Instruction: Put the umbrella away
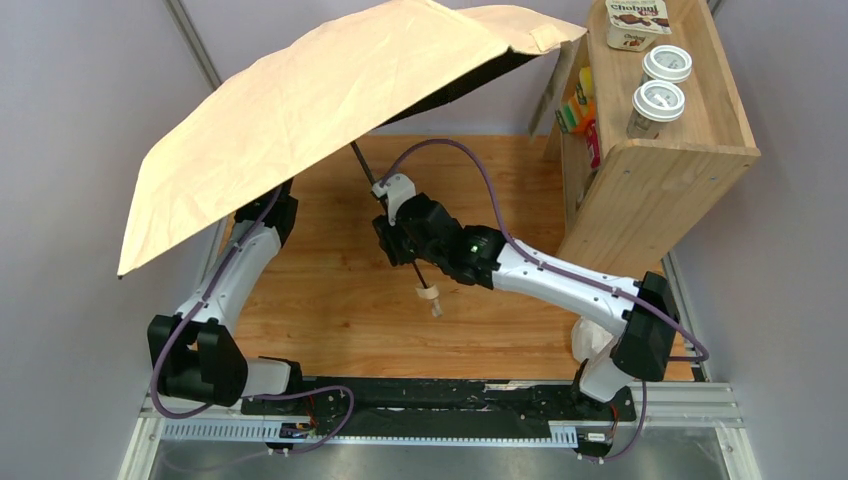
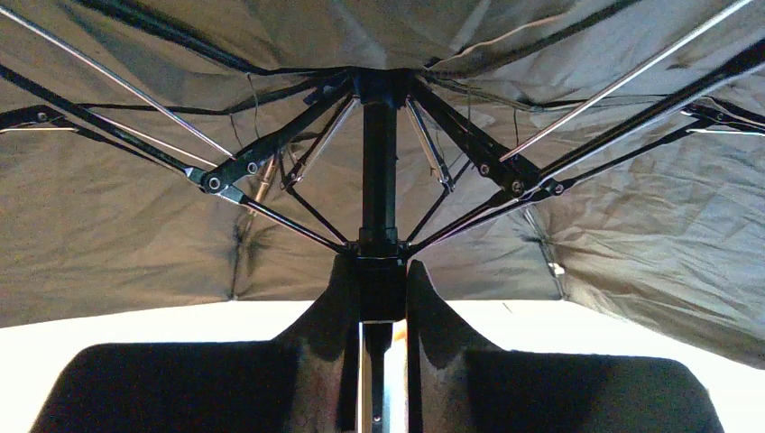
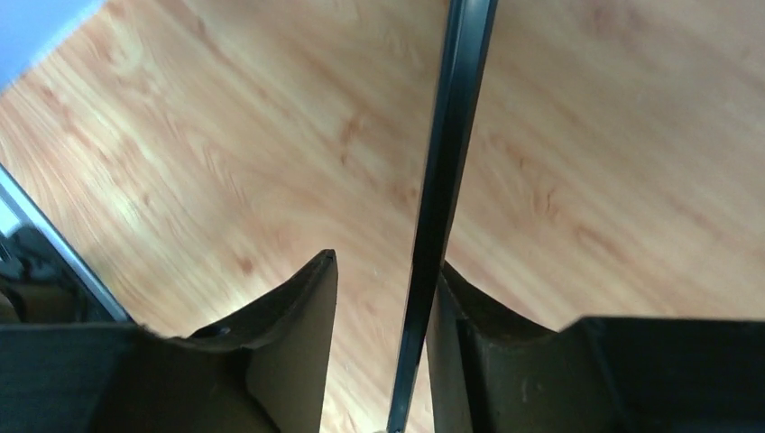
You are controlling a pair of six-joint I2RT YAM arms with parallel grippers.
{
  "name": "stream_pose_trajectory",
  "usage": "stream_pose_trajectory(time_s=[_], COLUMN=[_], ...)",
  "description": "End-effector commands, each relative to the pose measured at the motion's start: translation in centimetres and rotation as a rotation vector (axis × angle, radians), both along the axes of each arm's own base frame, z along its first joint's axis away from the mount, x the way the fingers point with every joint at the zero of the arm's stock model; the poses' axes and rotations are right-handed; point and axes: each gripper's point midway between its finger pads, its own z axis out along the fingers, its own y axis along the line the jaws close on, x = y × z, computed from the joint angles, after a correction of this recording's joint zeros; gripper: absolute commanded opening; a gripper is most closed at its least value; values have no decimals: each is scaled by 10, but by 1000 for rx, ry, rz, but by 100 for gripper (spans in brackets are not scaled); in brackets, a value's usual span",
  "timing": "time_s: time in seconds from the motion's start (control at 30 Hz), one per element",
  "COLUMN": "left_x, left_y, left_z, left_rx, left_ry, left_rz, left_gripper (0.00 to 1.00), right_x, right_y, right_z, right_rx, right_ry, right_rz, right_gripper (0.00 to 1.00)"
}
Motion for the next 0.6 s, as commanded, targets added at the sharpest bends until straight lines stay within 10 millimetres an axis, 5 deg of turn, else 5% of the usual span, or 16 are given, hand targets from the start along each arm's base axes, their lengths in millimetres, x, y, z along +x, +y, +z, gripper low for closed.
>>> stream_pose_trajectory(time_s=[0.0,0.1,0.17,0.23,0.33,0.4,0.43,0.57], left_x=[-18,-20,-21,-23,-35,-53,-58,-84], left_y=[10,4,1,-10,-39,-59,-65,-64], left_z=[38,41,40,39,13,-12,-40,-66], left_rx=[-92,-121,-145,-131,-58,9,27,6], left_ry=[-76,-78,-60,-12,90,133,190,213], left_rz=[10,-42,-76,-150,-307,-400,-427,-465], left_gripper=[0,0,0,0,0,0,0,0], right_x=[-19,-21,-20,-15,-1,14,21,43], right_y=[-11,-11,-10,-12,-8,-5,-5,-3], right_z=[2,-11,-16,-10,25,51,62,101], right_rx=[120,130,133,148,222,241,247,299], right_ry=[43,46,44,18,-42,-79,-91,-156], right_rz=[8,16,13,-12,1,16,18,9], right_gripper=[40,27,0,0,0,0,0,0])
